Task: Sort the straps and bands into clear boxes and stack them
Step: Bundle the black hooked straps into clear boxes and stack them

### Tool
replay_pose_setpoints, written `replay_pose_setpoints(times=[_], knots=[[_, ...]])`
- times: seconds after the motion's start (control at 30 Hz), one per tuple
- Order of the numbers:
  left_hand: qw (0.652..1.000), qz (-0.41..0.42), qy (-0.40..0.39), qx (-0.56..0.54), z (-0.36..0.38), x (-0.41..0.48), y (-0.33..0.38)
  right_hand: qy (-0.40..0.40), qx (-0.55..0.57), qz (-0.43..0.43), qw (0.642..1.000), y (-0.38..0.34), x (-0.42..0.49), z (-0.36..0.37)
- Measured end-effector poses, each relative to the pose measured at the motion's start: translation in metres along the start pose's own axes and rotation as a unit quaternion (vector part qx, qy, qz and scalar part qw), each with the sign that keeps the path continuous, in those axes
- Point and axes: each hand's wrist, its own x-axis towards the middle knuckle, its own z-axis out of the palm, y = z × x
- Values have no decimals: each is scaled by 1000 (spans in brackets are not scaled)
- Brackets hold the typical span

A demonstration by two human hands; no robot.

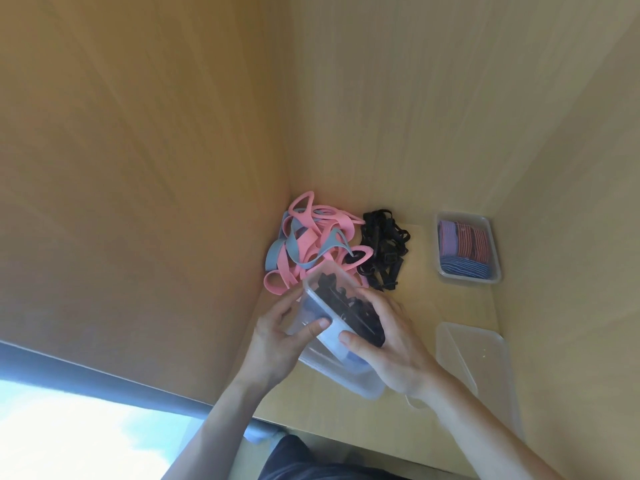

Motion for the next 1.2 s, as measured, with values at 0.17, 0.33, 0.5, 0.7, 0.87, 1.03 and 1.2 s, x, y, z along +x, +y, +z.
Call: replay_pose_setpoints(times=[0.17,0.33,0.5,0.7,0.87,1.03,1.2], knots=[[1000,-23,16,-2,-4,1,-2,5,47,15,999,1,2,-1],[1000,-13,8,4,-11,-3,0,32,64,-1,997,-3,4,-9],[1000,21,1,2,-12,3,20,43,34,-26,998,-8,4,-15],[999,37,-15,-14,-9,12,26,19,117,-26,993,-14,2,-13],[998,50,-23,-43,-8,14,29,8,186,-11,983,-18,-5,-15],[993,41,-10,-107,0,18,40,4,148,-38,988,-29,-12,-31],[987,0,17,-158,1,24,42,25,-14,-116,993,-33,-27,-41]])
